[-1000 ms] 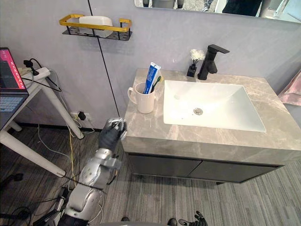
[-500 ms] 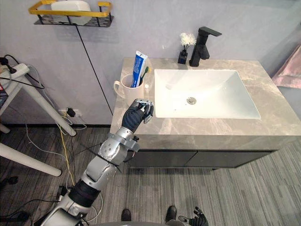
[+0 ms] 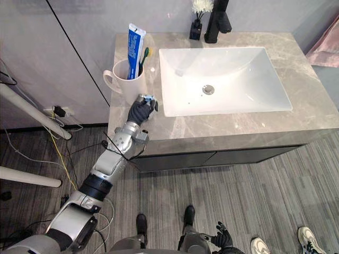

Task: Organize washtable

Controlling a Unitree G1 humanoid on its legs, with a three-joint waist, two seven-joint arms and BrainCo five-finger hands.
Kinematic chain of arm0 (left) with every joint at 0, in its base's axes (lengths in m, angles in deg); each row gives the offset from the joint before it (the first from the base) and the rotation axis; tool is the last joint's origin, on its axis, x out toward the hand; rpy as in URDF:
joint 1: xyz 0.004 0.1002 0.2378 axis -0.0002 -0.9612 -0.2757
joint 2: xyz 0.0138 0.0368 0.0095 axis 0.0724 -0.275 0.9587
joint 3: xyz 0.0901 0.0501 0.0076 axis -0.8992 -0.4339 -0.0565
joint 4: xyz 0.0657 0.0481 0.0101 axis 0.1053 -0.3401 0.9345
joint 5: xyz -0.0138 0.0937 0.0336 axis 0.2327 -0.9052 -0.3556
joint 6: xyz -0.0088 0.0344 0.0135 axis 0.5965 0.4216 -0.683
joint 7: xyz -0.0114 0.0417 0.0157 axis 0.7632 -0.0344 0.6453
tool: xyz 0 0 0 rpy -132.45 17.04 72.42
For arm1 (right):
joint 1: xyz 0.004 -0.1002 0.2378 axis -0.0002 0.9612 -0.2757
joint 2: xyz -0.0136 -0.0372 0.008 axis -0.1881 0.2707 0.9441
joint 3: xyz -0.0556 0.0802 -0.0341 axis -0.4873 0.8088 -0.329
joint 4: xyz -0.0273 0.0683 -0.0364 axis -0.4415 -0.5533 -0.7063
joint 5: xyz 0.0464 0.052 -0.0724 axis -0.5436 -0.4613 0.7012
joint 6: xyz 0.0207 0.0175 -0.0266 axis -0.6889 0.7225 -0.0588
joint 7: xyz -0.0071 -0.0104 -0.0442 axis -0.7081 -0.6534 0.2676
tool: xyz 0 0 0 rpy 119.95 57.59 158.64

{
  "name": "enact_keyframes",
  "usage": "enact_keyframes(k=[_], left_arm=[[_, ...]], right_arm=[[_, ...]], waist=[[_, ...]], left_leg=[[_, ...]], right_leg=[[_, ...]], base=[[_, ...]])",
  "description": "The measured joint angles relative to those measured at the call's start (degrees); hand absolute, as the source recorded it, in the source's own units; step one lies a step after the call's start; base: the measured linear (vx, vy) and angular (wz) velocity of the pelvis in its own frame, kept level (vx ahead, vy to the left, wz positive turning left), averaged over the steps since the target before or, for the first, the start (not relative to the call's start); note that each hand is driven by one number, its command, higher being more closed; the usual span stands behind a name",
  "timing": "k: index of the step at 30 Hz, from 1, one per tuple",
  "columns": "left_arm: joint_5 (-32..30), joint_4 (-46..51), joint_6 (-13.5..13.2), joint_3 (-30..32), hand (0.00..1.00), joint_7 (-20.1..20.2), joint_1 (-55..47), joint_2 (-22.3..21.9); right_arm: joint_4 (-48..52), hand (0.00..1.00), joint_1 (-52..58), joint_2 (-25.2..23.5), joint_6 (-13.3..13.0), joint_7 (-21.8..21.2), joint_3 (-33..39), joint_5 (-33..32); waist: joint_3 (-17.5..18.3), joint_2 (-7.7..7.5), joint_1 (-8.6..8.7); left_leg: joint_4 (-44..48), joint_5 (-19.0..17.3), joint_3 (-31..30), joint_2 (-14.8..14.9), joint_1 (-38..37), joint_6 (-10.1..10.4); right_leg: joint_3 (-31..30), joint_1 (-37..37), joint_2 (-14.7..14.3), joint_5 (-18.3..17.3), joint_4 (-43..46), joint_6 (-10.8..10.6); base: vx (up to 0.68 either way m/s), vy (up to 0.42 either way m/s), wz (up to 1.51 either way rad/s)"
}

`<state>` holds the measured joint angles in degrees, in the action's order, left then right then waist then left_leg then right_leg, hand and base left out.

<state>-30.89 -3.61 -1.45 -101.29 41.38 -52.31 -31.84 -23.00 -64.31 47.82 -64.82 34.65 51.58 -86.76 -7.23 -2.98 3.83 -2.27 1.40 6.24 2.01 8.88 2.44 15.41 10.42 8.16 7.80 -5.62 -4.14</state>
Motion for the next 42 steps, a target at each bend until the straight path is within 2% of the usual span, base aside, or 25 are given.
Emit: enact_keyframes(k=[9, 18, 21, 25, 29, 42], left_arm=[[-0.32, 0.29, -0.22, 2.93, 1.0, -0.01, 2.9, 0.5], [2.48, 3.29, -0.46, 3.97, 1.0, 0.7, 3.0, 5.23], [5.16, 5.86, -0.47, 3.9, 1.0, 2.34, 1.38, 7.61], [7.41, 11.67, -0.62, 3.92, 1.0, 4.43, -4.14, 13.31], [9.02, 12.69, -1.24, 4.15, 1.0, 5.3, -6.28, 16.15], [9.9, 12.68, -1.67, 4.16, 1.0, 5.05, -6.02, 16.54]], right_arm=[[2.09, 0.0, 0.17, 0.09, -0.23, -0.03, -0.08, 0.0], [3.64, 0.0, 0.33, 1.03, -1.04, -0.09, -0.74, -0.03], [3.6, 0.0, 0.36, 1.27, -1.23, -0.1, -1.19, -0.03], [3.61, 0.0, 0.64, 1.45, -1.34, -0.19, -1.15, -0.03], [3.11, 0.0, 0.68, 1.58, -1.55, -0.35, -1.16, -0.03], [2.63, 0.0, 0.67, 1.8, -2.28, -1.19, -1.22, -0.1]], waist=[[-1.97, 0.26, 0.17], [-3.65, 1.28, 0.25], [-3.74, 1.43, 0.29], [-3.94, 1.74, 0.0], [-3.95, 1.74, -0.3], [-4.42, 1.92, -0.01]], left_leg=[[1.0, -0.08, 0.23, -0.04, 2.08, -0.12], [1.22, -0.04, 0.09, -0.08, 3.01, -0.13], [1.21, -0.04, -0.14, -0.17, 3.05, -0.13], [1.22, -0.04, -0.74, -0.22, 3.05, -0.13], [1.34, -0.04, -1.34, -0.31, 3.05, -0.13], [1.47, -0.05, -1.39, -0.28, 3.06, -0.13]], right_leg=[[-1.24, 2.02, 0.05, 0.63, 0.01, 0.06], [-1.33, 2.92, -0.01, 0.93, 0.02, 0.32], [-1.21, 2.89, 0.0, 0.92, 0.02, 0.31], [-0.83, 2.66, 0.02, 0.88, 0.02, 0.3], [-0.23, 2.31, 0.15, 0.87, 0.02, 0.31], [-0.21, 2.26, 0.09, 0.86, 0.02, 0.32]], base=[[-0.01, 0.01, -0.04], [0.0, 0.003, -0.01], [0.0, 0.0, 0.0], [0.02, 0.009, 0.04], [-0.01, 0.012, 0.08], [0.0, 0.001, 0.0]])
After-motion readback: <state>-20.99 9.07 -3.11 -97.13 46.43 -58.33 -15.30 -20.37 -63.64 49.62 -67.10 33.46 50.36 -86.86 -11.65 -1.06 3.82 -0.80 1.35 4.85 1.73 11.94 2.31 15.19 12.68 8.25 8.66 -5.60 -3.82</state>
